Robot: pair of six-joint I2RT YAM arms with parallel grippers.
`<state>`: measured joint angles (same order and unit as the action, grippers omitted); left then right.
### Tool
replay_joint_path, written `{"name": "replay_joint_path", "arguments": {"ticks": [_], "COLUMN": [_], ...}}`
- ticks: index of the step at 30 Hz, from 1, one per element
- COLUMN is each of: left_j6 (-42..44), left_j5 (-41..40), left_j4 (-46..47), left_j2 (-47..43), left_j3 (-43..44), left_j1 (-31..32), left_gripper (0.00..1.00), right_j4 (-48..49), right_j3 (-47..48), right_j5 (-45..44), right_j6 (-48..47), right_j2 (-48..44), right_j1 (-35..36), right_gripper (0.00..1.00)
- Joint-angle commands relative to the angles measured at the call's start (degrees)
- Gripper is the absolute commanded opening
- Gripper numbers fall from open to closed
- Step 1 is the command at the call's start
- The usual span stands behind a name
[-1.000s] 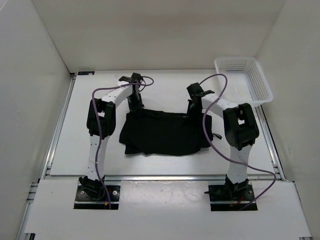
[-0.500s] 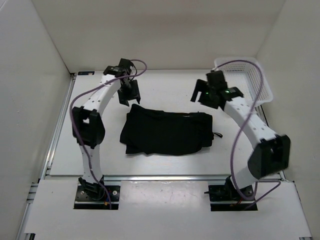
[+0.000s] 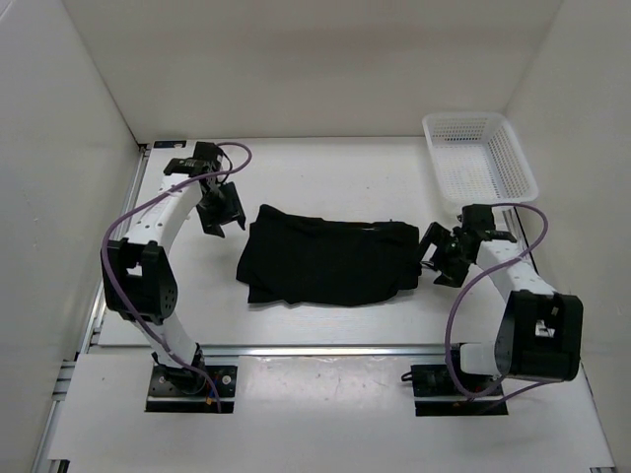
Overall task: Fold and stack the shorts
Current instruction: Fold the shorts
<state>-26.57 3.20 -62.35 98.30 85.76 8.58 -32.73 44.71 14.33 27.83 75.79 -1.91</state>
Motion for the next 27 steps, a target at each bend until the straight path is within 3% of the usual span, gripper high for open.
{"name": "replay_joint_path", "arguments": {"ticks": [1, 7, 13, 19, 22, 27], "left_j6": [-0.2, -0.2, -0.2, 0.5, 0.5, 1.0], "left_j5": [1.5, 0.4, 0.5, 1.0, 1.0, 1.0], "left_j4": [2.3, 2.8, 3.5, 4.0, 4.0, 4.0], "left_j2": [-1.8, -0.7, -0.7, -1.8, -2.4, -2.9], "left_j3": [0.0, -0.5, -4.0, -4.6, -4.6, -5.8], "left_j1": [0.4, 0.4, -3.4, -4.4, -5.0, -5.5], "left_gripper": [0.66, 0.64, 0.62, 0.61, 0.61, 0.60], "right_j4": [7.8, 13.9, 15.2, 13.8, 10.8, 6.2], "right_j3": [0.0, 0.0, 0.0, 3.7, 6.3, 7.7], "right_j5": [7.1, 8.9, 6.4, 1.8, -2.0, -7.4], "right_j6": [-2.2, -1.6, -1.1, -0.6, -0.6, -0.1], "right_j2": [3.7, 15.2, 16.5, 18.2, 18.8, 15.0], "right_j1": [-0.7, -0.7, 2.1, 5.3, 6.8, 6.8], "right_gripper": [1.00, 0.84, 0.65, 0.28, 0.00, 0.00]}}
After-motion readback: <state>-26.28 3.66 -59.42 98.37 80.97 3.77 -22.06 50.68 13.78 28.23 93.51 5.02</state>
